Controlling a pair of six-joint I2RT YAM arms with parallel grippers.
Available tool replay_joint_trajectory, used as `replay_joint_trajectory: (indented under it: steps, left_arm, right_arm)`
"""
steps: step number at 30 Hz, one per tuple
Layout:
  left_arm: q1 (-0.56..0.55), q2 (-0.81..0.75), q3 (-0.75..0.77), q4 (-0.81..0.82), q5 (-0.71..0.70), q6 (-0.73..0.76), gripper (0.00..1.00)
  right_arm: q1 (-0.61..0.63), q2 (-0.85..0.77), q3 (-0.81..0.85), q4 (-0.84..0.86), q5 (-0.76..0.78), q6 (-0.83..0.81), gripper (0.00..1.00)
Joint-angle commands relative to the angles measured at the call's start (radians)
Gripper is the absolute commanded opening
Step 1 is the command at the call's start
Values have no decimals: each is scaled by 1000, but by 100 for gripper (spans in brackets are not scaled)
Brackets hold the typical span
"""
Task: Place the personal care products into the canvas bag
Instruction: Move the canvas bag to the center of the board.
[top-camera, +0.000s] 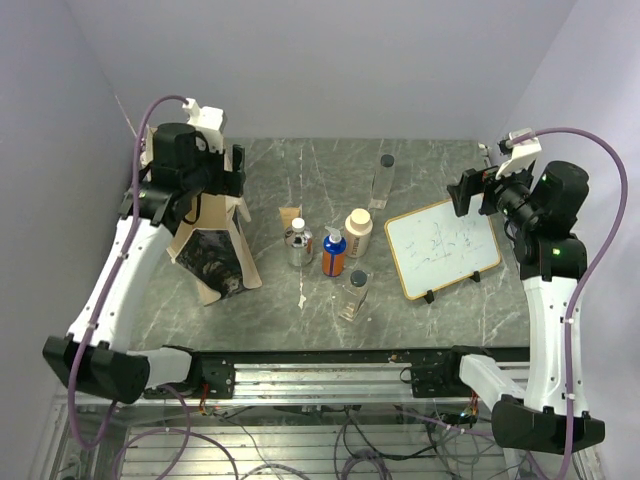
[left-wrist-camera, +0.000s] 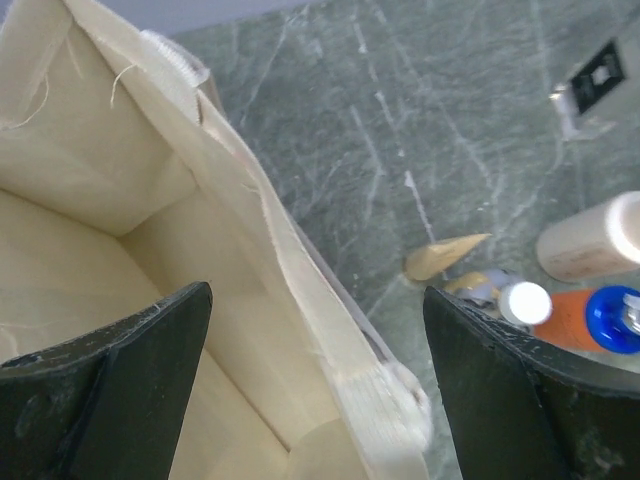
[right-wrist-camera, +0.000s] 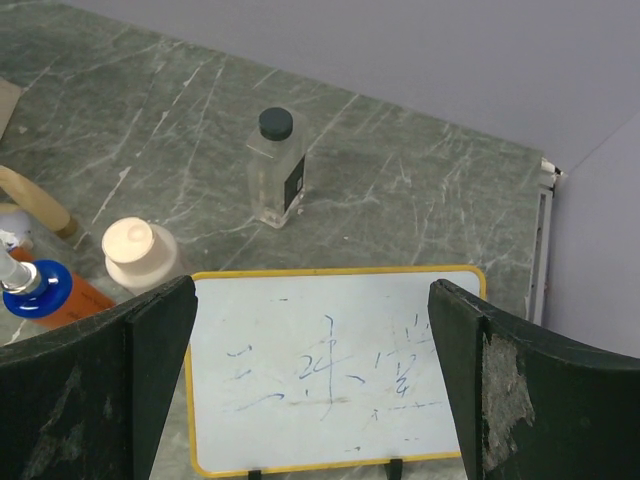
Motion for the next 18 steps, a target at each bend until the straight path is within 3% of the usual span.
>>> replay_joint_trajectory:
  steps: [1,7,13,18]
  left_arm:
    - [-15,67,39,41,-151,-35,98]
    - [-75,156,74,29,-100,29,70]
    - [-122,252,204,-89,-14,184,27]
    - [-128,304,307,-216,72,341,12]
  right_arm:
    - [-7,2,-6,29,-19,14,100]
    - [-7,14,-24,33,-7,9,100]
    - [-7,27,-41,31,-34,1,100]
    - [-8,37,-51,21,-48,-13,100]
